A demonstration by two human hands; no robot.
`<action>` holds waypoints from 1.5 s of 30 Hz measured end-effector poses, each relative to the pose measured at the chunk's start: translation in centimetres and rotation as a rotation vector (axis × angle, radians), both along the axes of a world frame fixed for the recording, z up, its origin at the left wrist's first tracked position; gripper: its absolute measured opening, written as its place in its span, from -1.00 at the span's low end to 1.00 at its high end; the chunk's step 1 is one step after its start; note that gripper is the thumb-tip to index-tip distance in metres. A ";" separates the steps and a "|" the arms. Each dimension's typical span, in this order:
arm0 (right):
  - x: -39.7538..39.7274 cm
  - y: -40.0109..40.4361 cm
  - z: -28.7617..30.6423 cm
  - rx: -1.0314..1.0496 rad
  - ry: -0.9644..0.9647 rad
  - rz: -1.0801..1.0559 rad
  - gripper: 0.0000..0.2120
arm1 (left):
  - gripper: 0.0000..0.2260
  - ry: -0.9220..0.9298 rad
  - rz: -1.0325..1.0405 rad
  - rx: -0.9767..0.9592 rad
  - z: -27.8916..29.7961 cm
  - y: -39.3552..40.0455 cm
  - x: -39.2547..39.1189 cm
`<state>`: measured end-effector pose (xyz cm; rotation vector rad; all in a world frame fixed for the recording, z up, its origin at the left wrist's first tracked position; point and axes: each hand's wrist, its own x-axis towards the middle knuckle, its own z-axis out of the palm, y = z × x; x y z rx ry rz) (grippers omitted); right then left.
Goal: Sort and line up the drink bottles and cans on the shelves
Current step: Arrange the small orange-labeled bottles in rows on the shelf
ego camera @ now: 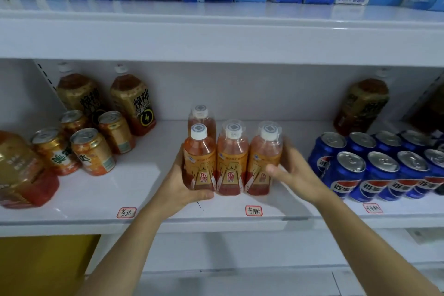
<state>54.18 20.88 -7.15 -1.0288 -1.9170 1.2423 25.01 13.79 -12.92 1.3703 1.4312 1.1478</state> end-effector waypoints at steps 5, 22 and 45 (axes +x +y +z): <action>-1.6 1.2 12.9 0.315 -0.108 0.060 -0.47 | -0.17 0.503 -0.237 -0.175 2.7 -2.5 -4.8; -35.0 -0.7 16.3 0.831 -0.681 0.766 -0.67 | -0.50 0.747 0.116 -0.149 7.9 -11.9 -18.9; -45.9 -9.3 12.0 0.817 -0.273 0.666 -0.81 | -0.11 0.421 0.974 0.049 4.7 -19.1 -23.3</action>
